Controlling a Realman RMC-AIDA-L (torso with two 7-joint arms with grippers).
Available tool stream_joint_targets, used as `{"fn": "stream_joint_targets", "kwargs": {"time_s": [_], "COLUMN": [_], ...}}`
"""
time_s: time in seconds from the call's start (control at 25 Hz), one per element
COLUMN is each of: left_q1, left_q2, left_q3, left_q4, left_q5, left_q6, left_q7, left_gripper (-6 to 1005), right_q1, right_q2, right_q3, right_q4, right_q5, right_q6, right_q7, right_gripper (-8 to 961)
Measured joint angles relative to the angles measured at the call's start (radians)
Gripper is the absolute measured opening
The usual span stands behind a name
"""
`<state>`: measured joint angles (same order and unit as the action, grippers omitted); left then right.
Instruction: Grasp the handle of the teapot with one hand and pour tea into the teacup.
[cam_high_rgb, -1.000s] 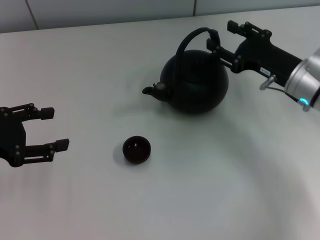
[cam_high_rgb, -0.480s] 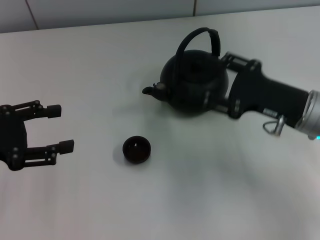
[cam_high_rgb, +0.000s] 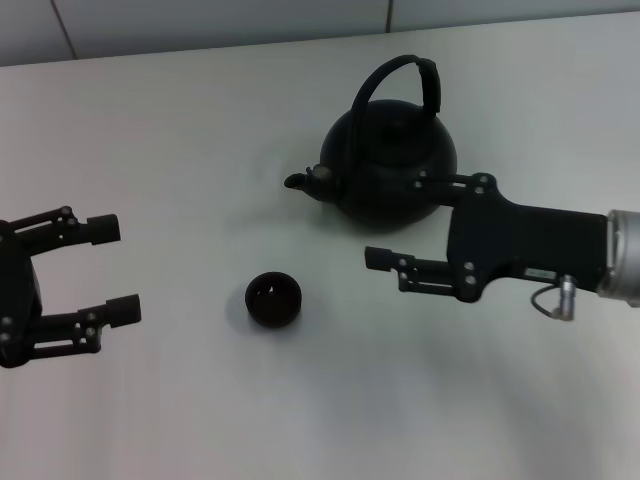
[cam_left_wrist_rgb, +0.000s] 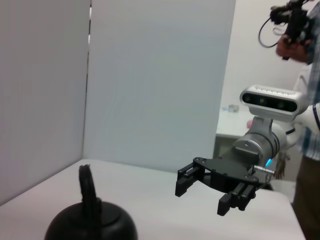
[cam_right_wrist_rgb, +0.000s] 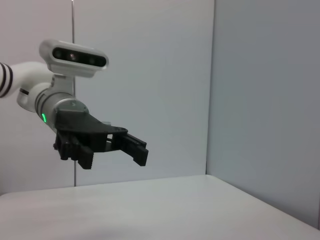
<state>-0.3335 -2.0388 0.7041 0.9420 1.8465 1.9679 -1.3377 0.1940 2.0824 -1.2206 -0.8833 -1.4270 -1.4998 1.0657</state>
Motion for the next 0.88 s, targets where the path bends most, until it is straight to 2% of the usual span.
{"fn": "stream_joint_targets", "kwargs": {"time_s": [0.12, 0.4, 0.88], "left_q1": [0.002, 0.014, 0.013], "left_q2": [-0.007, -0.021, -0.023], "left_q3": [0.0, 0.008, 0.009], "left_q4": [-0.013, -0.025, -0.09], "left_q5": [-0.005, -0.007, -0.005], "left_q6": [0.02, 0.023, 0.012], "left_q7": [-0.002, 0.011, 0.075], "left_gripper": [814, 814, 814], "right_q1": [-0.031, -0.035, -0.048], "right_q2": [-0.002, -0.003, -0.003], "right_q3": [0.006, 0.034, 0.059], "right_q4": [-0.04, -0.039, -0.029], "right_q5": [-0.016, -0.07, -0.123], "right_q6": [-0.024, -0.059, -0.073], "right_q7": [-0.005, -0.048, -0.063], "right_gripper": [679, 679, 680]}}
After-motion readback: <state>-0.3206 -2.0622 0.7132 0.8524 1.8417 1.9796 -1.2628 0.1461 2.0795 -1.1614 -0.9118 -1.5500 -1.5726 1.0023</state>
